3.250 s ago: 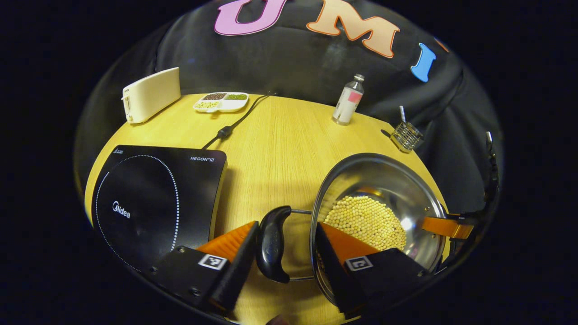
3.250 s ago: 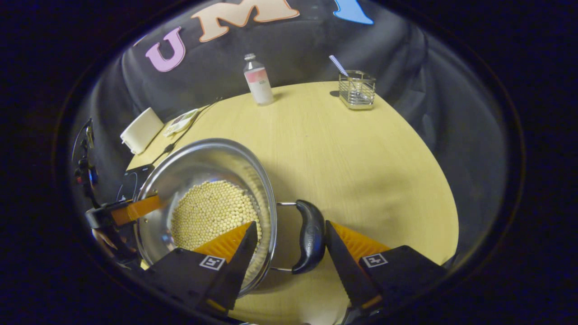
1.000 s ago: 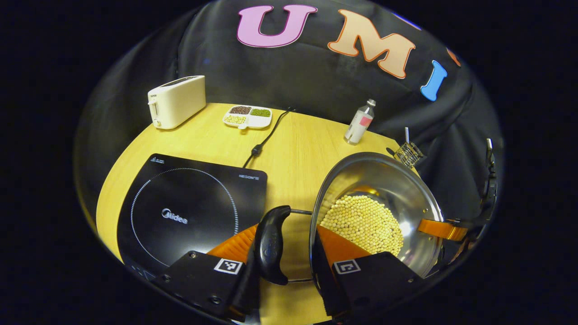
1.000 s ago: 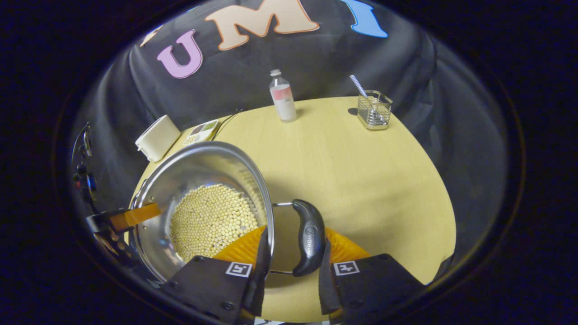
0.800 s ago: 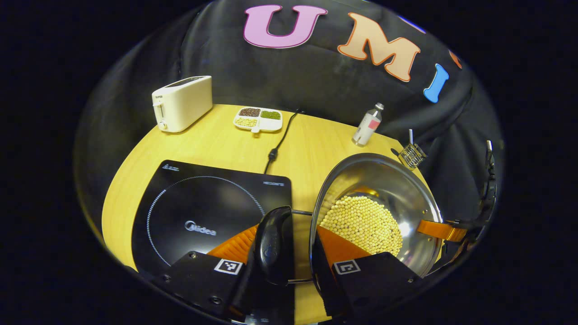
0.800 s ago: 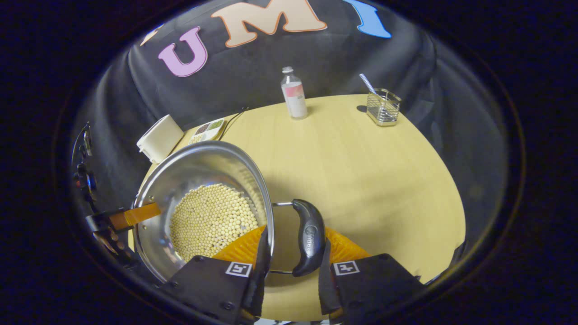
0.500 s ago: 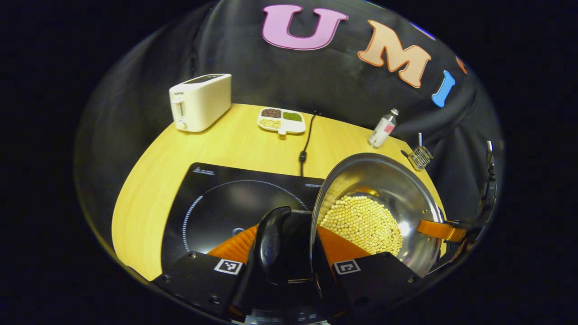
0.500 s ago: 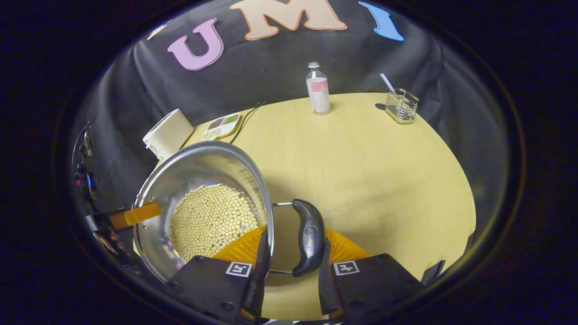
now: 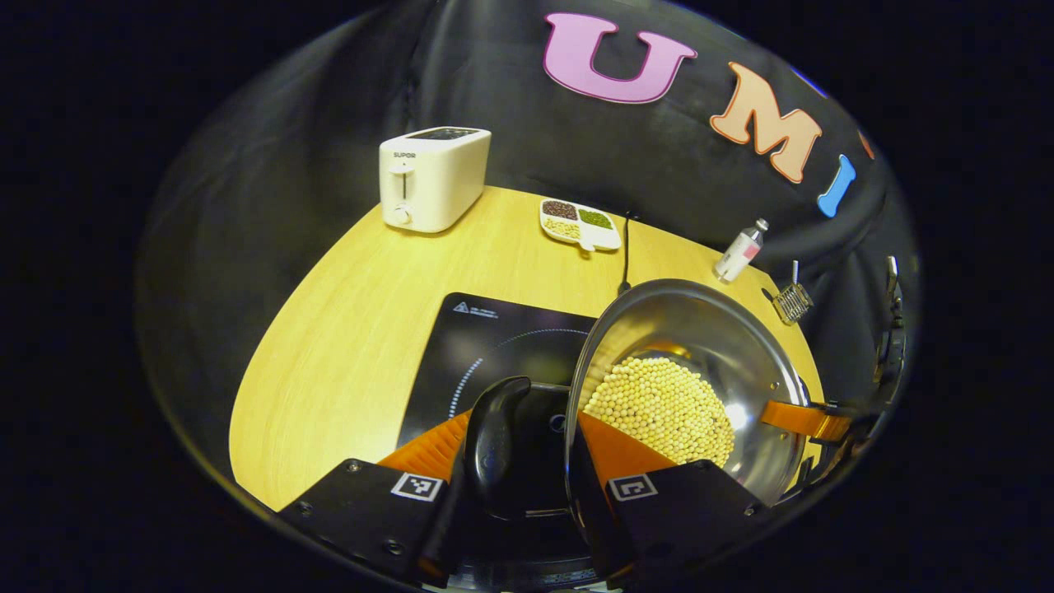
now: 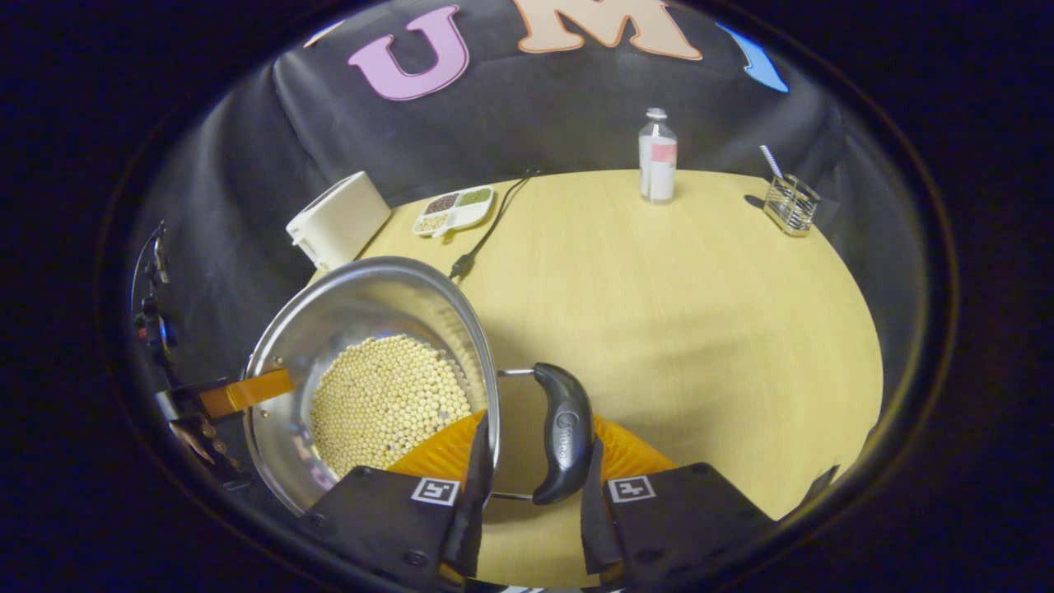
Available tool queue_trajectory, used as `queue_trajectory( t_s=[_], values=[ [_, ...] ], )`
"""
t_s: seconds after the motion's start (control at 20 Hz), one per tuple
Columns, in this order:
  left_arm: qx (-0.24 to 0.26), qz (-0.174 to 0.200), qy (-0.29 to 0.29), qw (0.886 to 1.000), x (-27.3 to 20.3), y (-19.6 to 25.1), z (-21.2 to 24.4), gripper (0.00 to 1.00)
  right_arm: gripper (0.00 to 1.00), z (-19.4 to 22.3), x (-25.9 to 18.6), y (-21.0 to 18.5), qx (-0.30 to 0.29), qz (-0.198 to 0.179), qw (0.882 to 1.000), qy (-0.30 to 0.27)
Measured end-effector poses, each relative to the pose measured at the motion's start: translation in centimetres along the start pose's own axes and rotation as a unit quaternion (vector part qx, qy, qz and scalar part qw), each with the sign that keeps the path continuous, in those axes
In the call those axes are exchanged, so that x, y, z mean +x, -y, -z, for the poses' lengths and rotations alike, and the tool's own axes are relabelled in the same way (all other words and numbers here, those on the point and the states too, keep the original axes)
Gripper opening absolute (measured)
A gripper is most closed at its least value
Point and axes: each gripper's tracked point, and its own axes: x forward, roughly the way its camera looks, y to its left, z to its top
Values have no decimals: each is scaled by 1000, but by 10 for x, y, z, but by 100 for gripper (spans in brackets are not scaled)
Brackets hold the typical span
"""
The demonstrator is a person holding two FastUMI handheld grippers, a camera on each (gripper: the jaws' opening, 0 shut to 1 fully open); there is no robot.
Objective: First push the handle of the pot to place it horizontally, then grasp the pot with both hands and set it on the induction cooktop.
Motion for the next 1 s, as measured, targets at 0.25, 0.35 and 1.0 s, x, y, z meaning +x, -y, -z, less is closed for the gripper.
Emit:
queue_trajectory(
  t_s=[0.25, 0.35, 1.0],
  values=[
    [-8, -9, -1, 1000, -1, -33, -4, 59, 45, -3, 13, -33, -10, -5, 1000, -8],
    [-12, -11, -3, 1000, 0, -45, -5, 59, 45, -2, 16, -44, -12, -4, 1000, -11],
    [-7, 3, 8, 1000, 8, -70, -15, 59, 45, -8, 20, -72, -6, 12, 1000, -10]
  ],
)
